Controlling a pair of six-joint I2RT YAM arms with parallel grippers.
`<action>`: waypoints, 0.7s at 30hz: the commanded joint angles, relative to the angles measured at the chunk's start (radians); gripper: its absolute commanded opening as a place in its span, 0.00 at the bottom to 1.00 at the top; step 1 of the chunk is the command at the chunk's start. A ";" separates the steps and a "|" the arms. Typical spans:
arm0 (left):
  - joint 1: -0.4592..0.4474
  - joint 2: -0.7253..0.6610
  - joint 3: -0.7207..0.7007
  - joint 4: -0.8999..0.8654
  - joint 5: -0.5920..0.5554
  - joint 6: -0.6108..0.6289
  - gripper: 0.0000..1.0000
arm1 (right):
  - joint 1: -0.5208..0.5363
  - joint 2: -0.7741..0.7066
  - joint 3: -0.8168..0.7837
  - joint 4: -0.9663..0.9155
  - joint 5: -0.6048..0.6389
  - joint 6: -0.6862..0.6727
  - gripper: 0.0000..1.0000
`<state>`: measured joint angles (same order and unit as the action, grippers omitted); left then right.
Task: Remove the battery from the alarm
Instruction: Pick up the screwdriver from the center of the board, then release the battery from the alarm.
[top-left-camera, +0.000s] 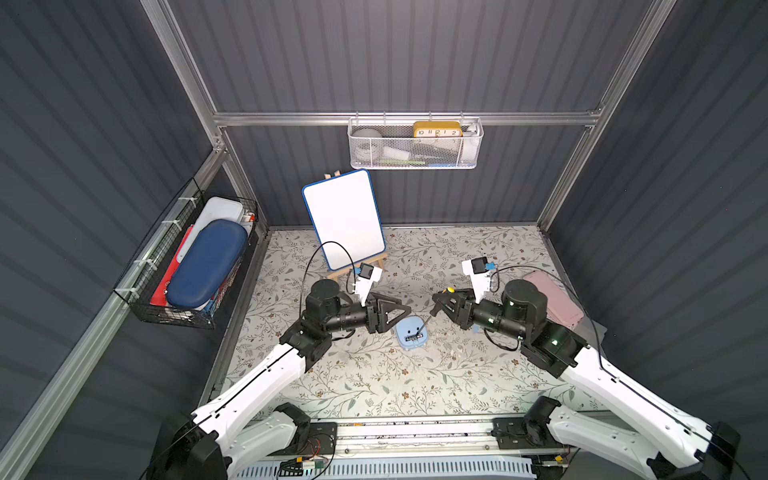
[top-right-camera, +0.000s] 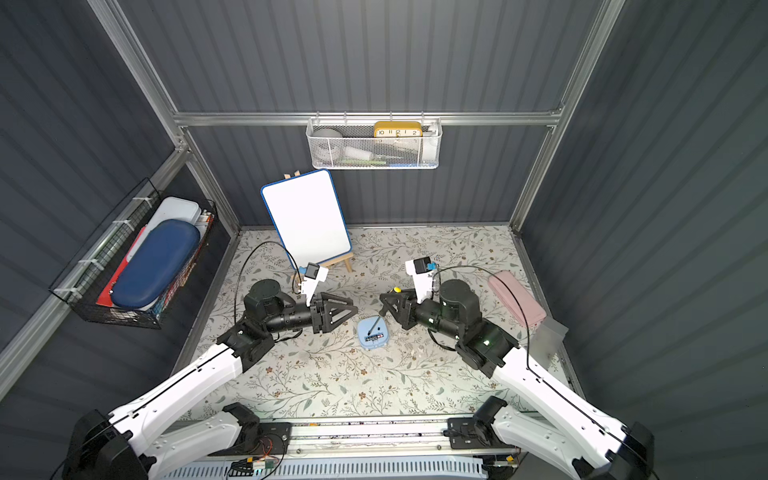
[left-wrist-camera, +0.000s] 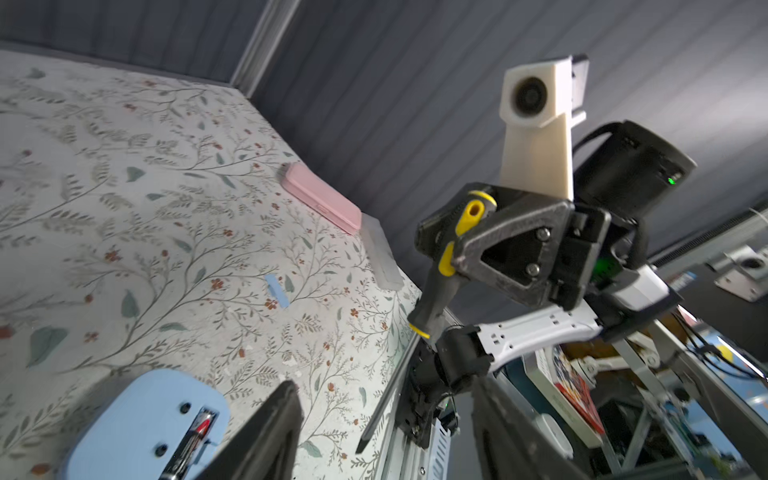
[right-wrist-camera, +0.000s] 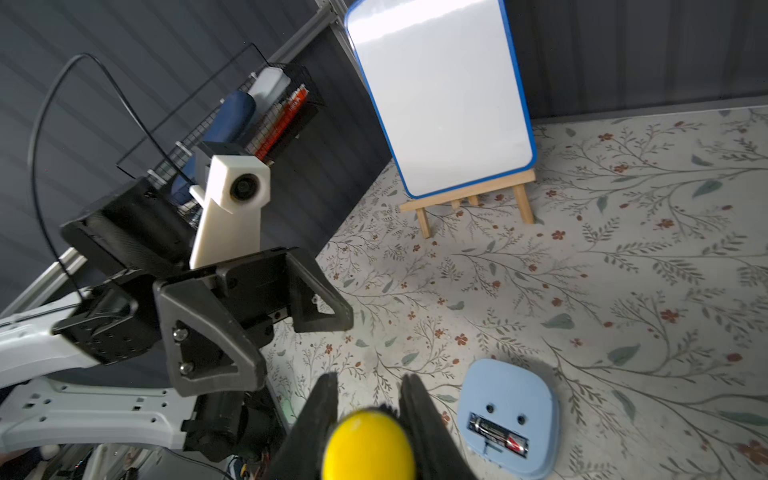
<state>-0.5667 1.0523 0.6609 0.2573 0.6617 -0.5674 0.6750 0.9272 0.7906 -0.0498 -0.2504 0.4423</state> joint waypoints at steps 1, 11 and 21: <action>0.004 0.029 -0.055 -0.085 -0.210 -0.103 0.63 | 0.007 0.032 -0.075 0.016 0.120 -0.048 0.00; 0.004 0.306 0.001 -0.210 -0.347 -0.163 0.43 | 0.001 0.144 -0.188 0.245 0.311 -0.077 0.00; 0.004 0.416 0.072 -0.240 -0.396 -0.168 0.41 | -0.001 0.232 -0.148 0.261 0.310 -0.096 0.00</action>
<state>-0.5667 1.4372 0.6952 0.0391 0.2832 -0.7319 0.6769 1.1564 0.6048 0.1680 0.0490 0.3603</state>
